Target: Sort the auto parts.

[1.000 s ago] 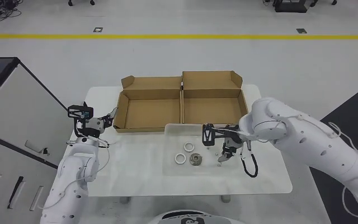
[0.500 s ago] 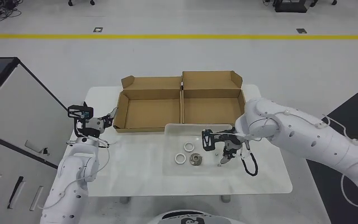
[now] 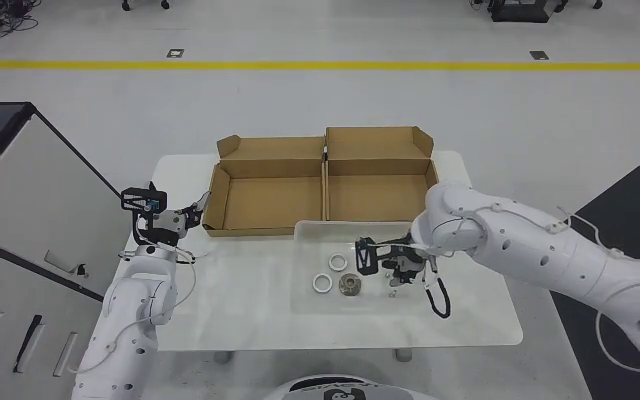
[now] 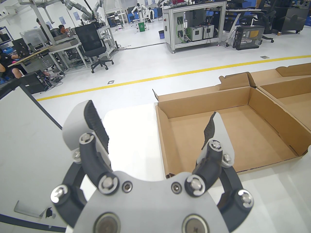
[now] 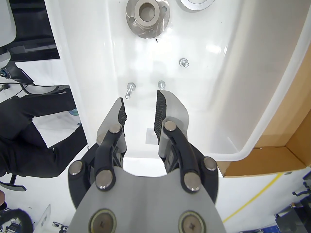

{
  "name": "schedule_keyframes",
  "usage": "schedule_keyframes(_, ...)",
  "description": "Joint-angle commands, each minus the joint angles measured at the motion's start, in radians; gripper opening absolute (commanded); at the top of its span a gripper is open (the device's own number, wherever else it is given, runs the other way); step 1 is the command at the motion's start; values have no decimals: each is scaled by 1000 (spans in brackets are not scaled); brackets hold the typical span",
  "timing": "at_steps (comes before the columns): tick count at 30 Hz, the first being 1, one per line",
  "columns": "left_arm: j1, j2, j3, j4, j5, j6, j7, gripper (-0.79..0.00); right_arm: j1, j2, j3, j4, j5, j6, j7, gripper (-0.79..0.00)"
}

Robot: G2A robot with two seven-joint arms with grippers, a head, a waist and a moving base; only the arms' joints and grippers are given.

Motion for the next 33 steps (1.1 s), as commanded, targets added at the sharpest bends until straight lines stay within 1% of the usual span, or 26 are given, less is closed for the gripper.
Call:
schedule_keyframes(1,0,0,0,0,0,0,0,0,-6,-3,0,-1,-2,6,6,-489)
schedule_keyframes(6,0,0,0,0,0,0,0,0,-18,-7,0,-5,-8,26,26,-474)
schedule_keyframes(11,0,0,0,0,0,0,0,0,-30,-9,0,-6,-17,46,47,-502)
schedule_keyframes(17,0,0,0,0,0,0,0,0,-43,-9,0,-8,-27,64,64,-496)
schedule_keyframes(28,0,0,0,0,0,0,0,0,-63,-22,0,-1,-34,68,68,-493)
schedule_keyframes(33,0,0,0,0,0,0,0,0,-75,-31,0,9,-39,75,75,-505)
